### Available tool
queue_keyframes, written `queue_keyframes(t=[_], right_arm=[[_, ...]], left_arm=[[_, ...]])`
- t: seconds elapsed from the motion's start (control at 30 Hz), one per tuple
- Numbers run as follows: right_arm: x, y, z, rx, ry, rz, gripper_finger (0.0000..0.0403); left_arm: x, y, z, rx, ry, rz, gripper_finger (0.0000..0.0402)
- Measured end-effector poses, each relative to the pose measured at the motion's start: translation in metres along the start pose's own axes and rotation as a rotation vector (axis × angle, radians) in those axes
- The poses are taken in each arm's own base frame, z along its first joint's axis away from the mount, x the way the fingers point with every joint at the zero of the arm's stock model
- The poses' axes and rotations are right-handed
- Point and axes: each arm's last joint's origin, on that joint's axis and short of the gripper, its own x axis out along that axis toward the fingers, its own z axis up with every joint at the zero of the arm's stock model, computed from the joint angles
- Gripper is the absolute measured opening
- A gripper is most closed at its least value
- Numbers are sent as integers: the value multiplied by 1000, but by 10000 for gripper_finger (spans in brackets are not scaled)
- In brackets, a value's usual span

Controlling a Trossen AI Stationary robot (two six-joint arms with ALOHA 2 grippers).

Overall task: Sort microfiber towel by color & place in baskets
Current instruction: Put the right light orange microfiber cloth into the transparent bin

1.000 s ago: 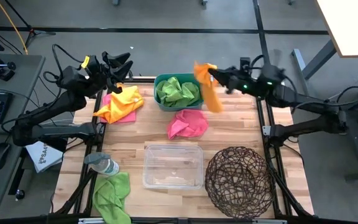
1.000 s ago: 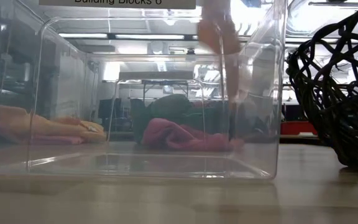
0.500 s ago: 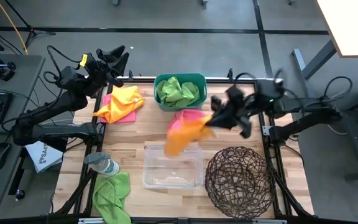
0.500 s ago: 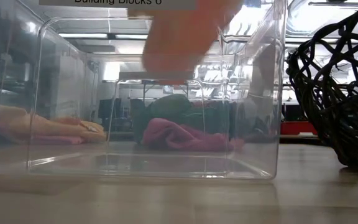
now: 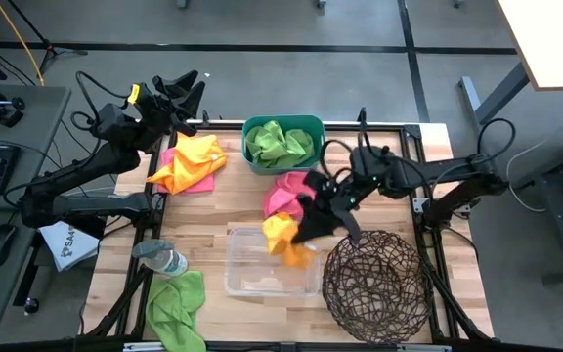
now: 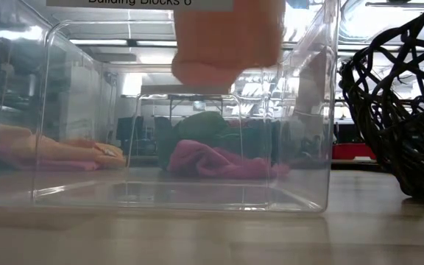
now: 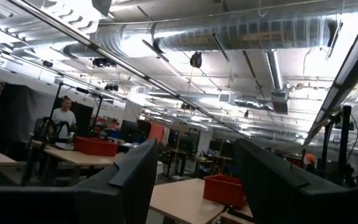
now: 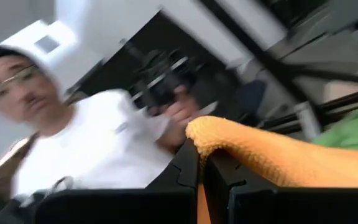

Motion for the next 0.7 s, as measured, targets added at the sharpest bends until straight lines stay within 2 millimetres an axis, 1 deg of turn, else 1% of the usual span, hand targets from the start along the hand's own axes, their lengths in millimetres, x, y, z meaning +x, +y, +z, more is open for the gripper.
queue_keyframes(t=[0.17,0.27,0.33,0.53,0.7], right_arm=[[13,22,-2,34,71,58,0],[16,36,0,15,58,83,0],[16,40,0,6,32,67,0],[18,39,-3,7,8,6,0],[12,21,3,-113,-79,-204,0]], left_arm=[[0,0,0,34,1,0,200],[0,0,0,42,1,0,200],[0,0,0,42,1,0,200],[0,0,0,41,2,0,200],[0,0,0,25,2,0,200]])
